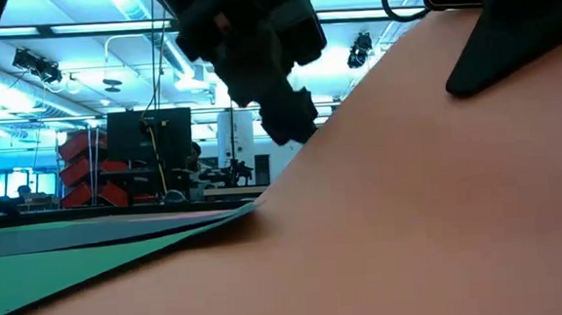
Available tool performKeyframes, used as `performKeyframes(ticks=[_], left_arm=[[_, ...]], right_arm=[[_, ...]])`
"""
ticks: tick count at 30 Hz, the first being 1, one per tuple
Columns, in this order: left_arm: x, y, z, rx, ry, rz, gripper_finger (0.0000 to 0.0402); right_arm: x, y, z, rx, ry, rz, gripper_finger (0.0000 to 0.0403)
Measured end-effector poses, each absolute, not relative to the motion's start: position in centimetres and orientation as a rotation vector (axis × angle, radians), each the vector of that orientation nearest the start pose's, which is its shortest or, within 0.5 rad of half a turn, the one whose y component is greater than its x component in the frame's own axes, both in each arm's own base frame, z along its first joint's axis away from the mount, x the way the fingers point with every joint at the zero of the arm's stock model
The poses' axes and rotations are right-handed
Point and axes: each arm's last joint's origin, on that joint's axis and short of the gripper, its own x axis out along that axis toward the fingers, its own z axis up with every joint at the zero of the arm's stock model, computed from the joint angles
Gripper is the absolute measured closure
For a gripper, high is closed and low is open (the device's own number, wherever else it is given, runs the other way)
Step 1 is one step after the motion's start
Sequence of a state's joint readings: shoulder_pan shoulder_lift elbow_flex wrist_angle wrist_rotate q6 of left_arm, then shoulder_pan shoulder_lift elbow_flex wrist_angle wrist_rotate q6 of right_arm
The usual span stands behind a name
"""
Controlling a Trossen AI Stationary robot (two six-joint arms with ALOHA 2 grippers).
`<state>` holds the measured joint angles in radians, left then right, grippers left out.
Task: Organize paper
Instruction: Stack the orange colored paper on top of the orange colored papers
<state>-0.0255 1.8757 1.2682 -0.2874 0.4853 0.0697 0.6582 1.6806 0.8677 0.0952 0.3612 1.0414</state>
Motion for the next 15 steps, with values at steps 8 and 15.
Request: performKeyframes(ticks=[8,15], left_arm=[[40.0,-1.3,18.0,-0.155,0.844,-0.494,0.0192],[40.0,-1.3,17.9,-0.225,0.843,-0.591,0.0199]], right_arm=[[27.1,19.7,17.0,0.631,0.701,-0.037,0.0403],[27.6,19.9,18.1,0.578,0.720,-0.033,0.0403]])
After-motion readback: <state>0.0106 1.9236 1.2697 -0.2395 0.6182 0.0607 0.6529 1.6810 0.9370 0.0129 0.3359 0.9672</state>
